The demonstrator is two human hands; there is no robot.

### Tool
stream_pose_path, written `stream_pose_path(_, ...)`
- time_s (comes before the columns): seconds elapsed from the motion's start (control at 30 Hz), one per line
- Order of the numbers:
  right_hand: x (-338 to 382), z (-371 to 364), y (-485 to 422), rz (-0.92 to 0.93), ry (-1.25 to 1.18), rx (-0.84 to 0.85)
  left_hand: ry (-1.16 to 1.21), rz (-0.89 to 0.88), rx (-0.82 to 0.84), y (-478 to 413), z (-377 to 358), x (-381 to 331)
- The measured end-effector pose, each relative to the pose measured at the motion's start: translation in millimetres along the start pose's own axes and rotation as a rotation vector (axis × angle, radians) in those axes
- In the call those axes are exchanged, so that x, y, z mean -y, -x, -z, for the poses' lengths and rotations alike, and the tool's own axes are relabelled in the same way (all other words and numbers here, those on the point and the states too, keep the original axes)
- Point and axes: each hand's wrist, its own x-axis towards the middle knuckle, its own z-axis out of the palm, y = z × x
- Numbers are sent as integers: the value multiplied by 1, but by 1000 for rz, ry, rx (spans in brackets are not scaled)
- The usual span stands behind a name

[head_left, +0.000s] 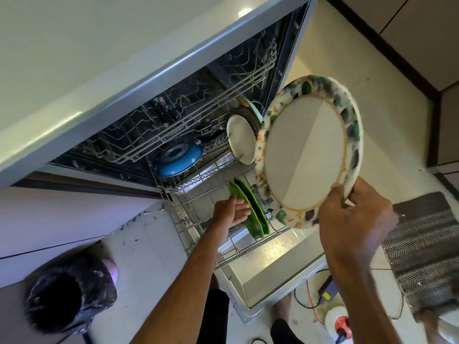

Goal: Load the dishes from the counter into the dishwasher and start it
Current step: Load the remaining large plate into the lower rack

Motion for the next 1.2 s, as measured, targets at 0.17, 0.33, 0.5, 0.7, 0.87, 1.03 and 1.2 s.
stream_pose_path(0.17, -16, -64, 22, -45, -84, 187, 17, -21, -72, -6, 34, -10)
stream_pose_path(0.33, -21, -130, 34, -103, -28, 379, -150, 25, -129, -25, 83, 8)
stream_pose_path(0.5, -41, -183, 41, -188, -31, 506, -231, 86, -159, -35, 106, 33)
stream_pose_path(0.7, -72, -205, 32, -300, 0, 600, -296, 92, -134, -53, 118, 55)
stream_pose_path(0.87, -88, -206, 30, -307, 20, 653, -378, 117, -136, -59, 116, 64)
stream_pose_path(1.03, -114, -211, 31, -392, 13, 656, -488, 124, -120, -60, 109, 71)
stream_pose_path(1.2, -130, -219, 33, -435, 60, 676, -632, 44, -216, -62, 105, 79)
